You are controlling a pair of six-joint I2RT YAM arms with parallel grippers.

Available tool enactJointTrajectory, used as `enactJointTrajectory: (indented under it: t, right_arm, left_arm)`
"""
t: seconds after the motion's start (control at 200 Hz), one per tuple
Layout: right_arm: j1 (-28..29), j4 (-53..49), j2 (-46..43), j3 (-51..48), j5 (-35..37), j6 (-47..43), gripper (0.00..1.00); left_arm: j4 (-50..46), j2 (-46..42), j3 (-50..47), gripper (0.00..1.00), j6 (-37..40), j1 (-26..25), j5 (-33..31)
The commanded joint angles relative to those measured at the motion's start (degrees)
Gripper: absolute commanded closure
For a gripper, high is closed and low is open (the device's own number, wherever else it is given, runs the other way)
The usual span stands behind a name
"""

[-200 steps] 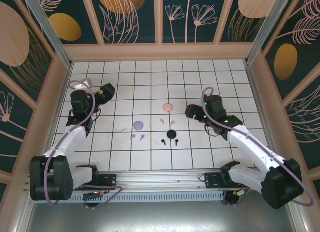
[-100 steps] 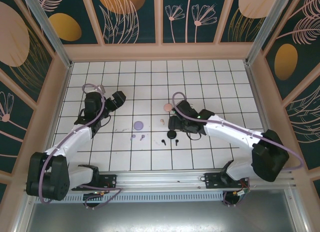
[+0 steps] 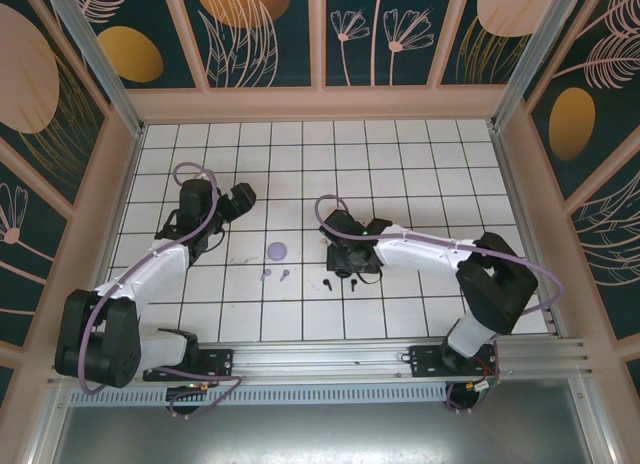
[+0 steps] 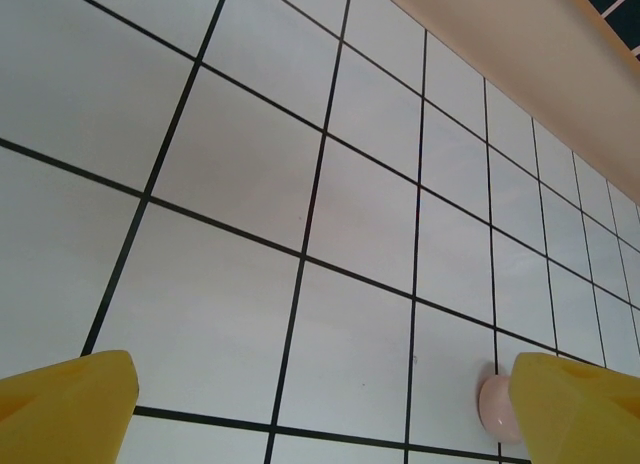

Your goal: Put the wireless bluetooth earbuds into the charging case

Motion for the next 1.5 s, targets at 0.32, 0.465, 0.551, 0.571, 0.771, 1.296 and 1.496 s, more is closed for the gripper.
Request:
enactJointTrajectory:
  t: [0.32, 0.465, 0.551, 0.571, 0.771, 1.296, 1.496]
  right_arm:
    - [1.6, 0.5, 6.1, 3.6, 0.7, 1.5, 0.29]
    - [1.6, 1.1, 7.0, 3.2, 0.6, 1.8, 0.30]
    - [1.6, 1.6, 7.6, 2.9, 0.7, 2.1, 0.31]
    - [1.6, 1.7, 7.7, 2.9, 0.8, 2.2, 0.31]
    - [1.7, 2.8, 9.1, 2.4, 0.7, 2.6, 0.34]
    - [1.8, 4.3, 10.3, 2.1, 1.1, 3.3, 0.46]
    - [1.8, 4.3, 8.1, 1.7, 1.1, 3.4, 0.57]
  left_arm:
    - [-1.5, 1.3, 2.1, 0.04, 2.9, -0.3, -0.7]
    - [-1.5, 1.2, 2.2, 0.04, 3.4, -0.3, -0.6]
    - [-1.5, 1.1, 2.2, 0.04, 3.6, -0.3, -0.6]
    - [-1.5, 1.2, 2.2, 0.04, 3.6, -0.3, -0.5]
    - [-1.2, 1.4, 2.0, 0.04, 3.9, -0.2, -0.3]
    - [-0.4, 0.7, 1.1, 0.03, 4.6, -0.2, 0.9]
    - [-2.6, -0.4, 1.8, 0.01, 1.2, -0.3, 3.6]
